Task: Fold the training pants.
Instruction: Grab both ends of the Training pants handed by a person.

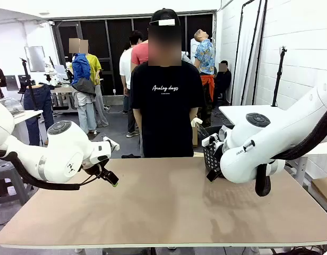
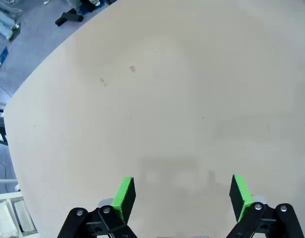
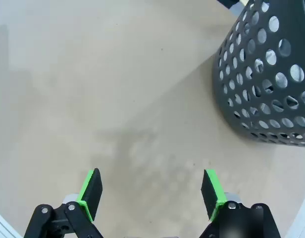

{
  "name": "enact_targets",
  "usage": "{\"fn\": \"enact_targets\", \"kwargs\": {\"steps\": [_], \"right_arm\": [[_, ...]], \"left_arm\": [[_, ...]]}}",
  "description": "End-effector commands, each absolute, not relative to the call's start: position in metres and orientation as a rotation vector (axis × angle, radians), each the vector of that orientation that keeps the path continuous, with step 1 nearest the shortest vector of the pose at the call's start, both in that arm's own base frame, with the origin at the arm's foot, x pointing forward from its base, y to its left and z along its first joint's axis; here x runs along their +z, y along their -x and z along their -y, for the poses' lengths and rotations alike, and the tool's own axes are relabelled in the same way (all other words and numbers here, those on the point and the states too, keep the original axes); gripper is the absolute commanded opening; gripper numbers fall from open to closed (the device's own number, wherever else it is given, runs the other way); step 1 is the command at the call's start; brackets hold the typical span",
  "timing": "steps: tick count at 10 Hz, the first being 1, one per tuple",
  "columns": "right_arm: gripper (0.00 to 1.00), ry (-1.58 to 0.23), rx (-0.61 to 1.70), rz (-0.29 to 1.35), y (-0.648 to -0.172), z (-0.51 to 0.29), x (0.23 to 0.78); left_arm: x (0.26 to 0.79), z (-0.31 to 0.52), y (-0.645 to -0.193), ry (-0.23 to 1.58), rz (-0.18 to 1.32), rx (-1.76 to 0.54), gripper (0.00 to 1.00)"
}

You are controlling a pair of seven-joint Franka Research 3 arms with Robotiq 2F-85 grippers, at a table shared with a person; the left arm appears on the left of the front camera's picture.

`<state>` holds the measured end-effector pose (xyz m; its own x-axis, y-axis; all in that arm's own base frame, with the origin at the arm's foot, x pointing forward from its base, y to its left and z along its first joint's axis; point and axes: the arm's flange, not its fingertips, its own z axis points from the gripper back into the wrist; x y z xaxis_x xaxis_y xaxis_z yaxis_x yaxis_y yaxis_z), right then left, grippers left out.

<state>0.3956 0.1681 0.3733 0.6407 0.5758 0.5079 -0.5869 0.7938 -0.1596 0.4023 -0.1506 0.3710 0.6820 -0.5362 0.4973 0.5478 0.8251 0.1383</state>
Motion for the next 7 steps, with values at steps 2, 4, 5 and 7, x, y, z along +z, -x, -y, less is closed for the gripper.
{"fn": "enact_targets", "kwargs": {"steps": [2, 4, 5, 7], "right_arm": [[1.00, -0.021, 0.663, 0.572, -0.3956, -0.1681, 0.3733], [1.00, -0.021, 0.663, 0.572, -0.3956, -0.1681, 0.3733], [1.00, -0.021, 0.663, 0.572, -0.3956, -0.1681, 0.3733], [1.00, -0.021, 0.663, 0.572, -0.3956, -0.1681, 0.3733]], "left_arm": [[0.3710, 0.1507, -0.4023, 0.022, 0.551, -0.608, 1.00], [0.3710, 0.1507, -0.4023, 0.022, 0.551, -0.608, 1.00], [0.3710, 0.1507, -0.4023, 0.022, 0.551, -0.608, 1.00], [0.3710, 0.1507, -0.4023, 0.022, 0.551, -0.608, 1.00]]}}
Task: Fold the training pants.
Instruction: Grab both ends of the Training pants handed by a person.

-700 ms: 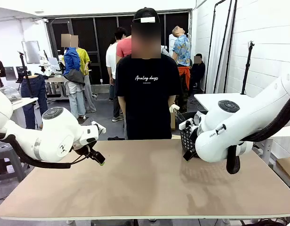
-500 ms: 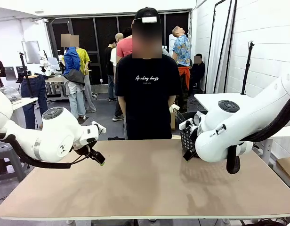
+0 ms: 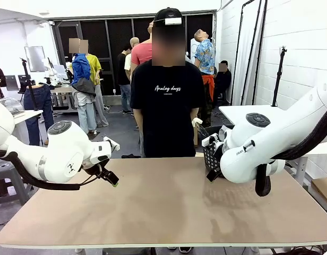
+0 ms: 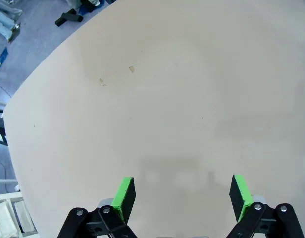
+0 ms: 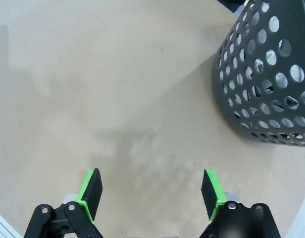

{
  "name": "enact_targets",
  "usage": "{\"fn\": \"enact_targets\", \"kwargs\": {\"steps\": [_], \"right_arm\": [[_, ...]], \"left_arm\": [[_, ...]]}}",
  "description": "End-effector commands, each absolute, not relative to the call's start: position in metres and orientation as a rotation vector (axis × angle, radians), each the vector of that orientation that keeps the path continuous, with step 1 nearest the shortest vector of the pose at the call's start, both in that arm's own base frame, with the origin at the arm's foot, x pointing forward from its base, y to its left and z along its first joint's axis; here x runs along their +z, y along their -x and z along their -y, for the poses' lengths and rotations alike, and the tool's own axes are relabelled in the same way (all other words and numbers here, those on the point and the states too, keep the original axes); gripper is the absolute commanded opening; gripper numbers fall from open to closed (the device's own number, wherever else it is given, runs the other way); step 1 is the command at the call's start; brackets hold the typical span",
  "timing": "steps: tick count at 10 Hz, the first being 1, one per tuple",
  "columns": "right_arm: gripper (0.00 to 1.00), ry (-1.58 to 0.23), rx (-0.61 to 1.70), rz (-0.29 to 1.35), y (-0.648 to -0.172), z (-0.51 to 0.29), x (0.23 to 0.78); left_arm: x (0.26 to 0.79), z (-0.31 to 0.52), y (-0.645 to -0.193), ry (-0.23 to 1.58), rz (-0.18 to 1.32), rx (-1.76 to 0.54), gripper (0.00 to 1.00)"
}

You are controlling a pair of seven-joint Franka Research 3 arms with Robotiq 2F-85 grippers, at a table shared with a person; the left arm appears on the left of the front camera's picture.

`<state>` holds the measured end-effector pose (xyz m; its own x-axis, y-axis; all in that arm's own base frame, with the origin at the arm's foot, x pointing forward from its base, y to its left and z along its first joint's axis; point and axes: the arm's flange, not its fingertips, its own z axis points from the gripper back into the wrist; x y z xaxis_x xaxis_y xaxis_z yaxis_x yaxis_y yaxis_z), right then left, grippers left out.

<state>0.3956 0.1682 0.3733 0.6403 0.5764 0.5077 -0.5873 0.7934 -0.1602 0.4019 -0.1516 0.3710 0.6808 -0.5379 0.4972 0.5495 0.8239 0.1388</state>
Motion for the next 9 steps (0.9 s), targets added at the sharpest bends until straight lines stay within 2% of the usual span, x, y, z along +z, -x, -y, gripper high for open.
{"fn": "enact_targets", "kwargs": {"steps": [1, 9], "right_arm": [[1.00, -0.021, 0.663, 0.572, -0.396, -0.168, 0.373], [1.00, -0.043, 0.660, 0.558, -0.392, -0.165, 0.380]], "left_arm": [[0.371, 0.151, -0.402, 0.022, 0.551, -0.608, 1.00], [0.382, 0.152, -0.400, 0.010, 0.542, -0.608, 1.00]]}}
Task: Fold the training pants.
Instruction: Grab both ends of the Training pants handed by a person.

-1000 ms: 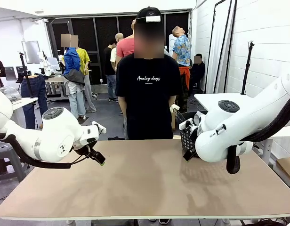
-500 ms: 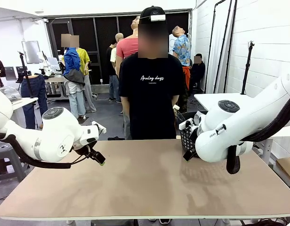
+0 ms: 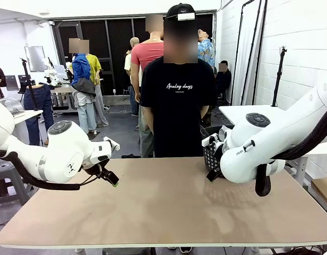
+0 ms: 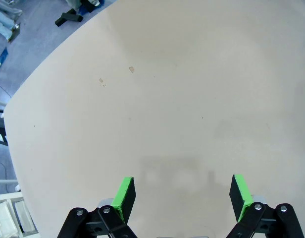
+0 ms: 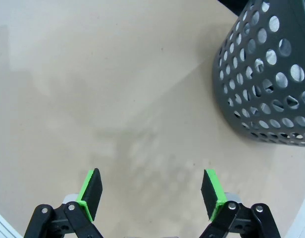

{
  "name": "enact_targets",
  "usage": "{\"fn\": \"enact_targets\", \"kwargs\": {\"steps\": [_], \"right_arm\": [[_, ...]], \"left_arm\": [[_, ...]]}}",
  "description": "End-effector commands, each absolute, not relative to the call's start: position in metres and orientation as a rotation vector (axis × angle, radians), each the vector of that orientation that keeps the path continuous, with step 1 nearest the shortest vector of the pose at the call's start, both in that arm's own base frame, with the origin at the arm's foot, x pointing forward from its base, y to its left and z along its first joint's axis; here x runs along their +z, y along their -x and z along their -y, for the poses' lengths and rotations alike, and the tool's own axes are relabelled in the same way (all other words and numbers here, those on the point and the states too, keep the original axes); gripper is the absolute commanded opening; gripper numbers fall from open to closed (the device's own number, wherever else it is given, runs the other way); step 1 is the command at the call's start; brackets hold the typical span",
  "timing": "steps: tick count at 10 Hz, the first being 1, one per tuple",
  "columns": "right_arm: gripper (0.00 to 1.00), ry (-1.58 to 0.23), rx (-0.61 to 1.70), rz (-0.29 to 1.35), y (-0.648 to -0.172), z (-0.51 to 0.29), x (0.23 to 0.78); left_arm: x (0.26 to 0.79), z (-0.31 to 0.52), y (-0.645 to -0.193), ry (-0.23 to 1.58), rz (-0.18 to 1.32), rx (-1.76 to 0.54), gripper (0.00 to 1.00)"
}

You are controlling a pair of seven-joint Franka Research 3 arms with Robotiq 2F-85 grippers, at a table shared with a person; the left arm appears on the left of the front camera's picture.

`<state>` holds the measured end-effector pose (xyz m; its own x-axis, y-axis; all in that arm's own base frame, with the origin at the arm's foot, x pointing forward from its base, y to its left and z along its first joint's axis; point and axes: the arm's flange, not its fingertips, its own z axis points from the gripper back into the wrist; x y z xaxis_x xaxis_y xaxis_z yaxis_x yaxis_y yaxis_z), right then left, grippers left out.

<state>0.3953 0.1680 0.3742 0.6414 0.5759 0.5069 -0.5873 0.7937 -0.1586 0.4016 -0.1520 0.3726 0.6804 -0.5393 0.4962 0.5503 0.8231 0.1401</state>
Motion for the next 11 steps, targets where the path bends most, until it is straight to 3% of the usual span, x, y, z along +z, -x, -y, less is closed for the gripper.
{"fn": "enact_targets", "kwargs": {"steps": [1, 4, 7, 11], "right_arm": [[1.00, -0.052, 0.661, 0.551, -0.386, -0.161, 0.397], [1.00, -0.031, 0.691, 0.563, -0.363, -0.152, 0.463], [1.00, -0.054, 0.751, 0.628, -0.336, -0.142, 0.524], [1.00, -0.021, 0.777, 0.712, -0.304, -0.131, 0.560]], "left_arm": [[0.399, 0.155, -0.395, -0.008, 0.514, -0.607, 1.00], [0.462, 0.160, -0.372, -0.030, 0.487, -0.595, 1.00], [0.518, 0.160, -0.343, -0.021, 0.557, -0.586, 1.00], [0.555, 0.166, -0.306, -0.049, 0.651, -0.599, 1.00]]}}
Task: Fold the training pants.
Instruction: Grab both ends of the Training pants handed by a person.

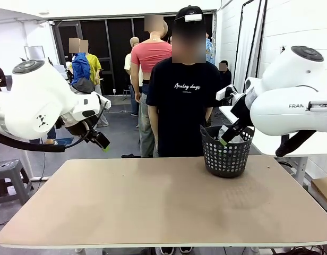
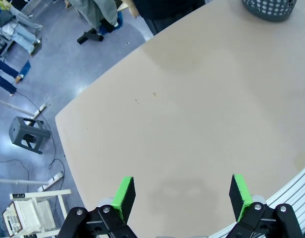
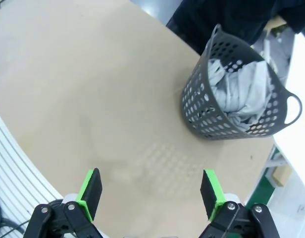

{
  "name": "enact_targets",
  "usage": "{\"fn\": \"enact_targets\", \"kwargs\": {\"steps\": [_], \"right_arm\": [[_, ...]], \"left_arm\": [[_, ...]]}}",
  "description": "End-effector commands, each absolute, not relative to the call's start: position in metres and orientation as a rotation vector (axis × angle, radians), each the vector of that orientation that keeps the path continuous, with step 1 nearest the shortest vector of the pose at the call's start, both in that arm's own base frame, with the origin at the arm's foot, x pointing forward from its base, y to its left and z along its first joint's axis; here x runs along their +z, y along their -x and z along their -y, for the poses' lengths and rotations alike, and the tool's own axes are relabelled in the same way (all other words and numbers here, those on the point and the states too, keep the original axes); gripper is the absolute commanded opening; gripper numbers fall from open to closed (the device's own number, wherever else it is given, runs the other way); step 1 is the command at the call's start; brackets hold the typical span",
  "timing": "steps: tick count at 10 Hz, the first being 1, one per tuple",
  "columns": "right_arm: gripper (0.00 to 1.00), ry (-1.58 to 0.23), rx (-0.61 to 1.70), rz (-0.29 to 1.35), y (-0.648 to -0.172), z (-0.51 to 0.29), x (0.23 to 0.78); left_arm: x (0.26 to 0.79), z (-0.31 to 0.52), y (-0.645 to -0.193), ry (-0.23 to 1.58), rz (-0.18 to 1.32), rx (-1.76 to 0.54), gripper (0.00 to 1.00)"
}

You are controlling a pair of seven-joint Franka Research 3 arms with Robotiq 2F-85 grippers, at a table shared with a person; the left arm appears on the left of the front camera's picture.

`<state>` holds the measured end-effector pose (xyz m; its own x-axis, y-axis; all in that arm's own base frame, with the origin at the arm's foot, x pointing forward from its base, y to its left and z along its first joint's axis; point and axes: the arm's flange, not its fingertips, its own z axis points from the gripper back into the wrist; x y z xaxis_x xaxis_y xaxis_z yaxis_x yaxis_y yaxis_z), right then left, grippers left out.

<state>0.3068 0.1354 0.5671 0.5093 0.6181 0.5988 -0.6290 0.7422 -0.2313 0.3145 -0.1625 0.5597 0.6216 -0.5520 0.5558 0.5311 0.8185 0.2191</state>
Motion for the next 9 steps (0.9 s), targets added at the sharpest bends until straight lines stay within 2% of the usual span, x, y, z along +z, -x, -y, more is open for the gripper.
{"fn": "enact_targets", "kwargs": {"steps": [1, 5, 6, 7, 9], "right_arm": [[1.00, -0.021, 0.787, 0.727, -0.307, -0.133, 0.559], [1.00, 0.004, 0.805, 0.727, -0.303, -0.134, 0.558], [1.00, 0.031, 0.779, 0.736, -0.309, -0.137, 0.552], [1.00, -0.011, 0.774, 0.725, -0.305, -0.137, 0.570], [1.00, -0.011, 0.774, 0.725, -0.305, -0.137, 0.570]], "left_arm": [[0.558, 0.166, -0.304, -0.049, 0.669, -0.607, 1.00], [0.562, 0.163, -0.296, -0.061, 0.694, -0.561, 1.00], [0.569, 0.167, -0.302, -0.043, 0.685, -0.638, 1.00], [0.569, 0.167, -0.302, -0.043, 0.685, -0.638, 1.00], [0.569, 0.167, -0.302, -0.043, 0.685, -0.638, 1.00]]}}
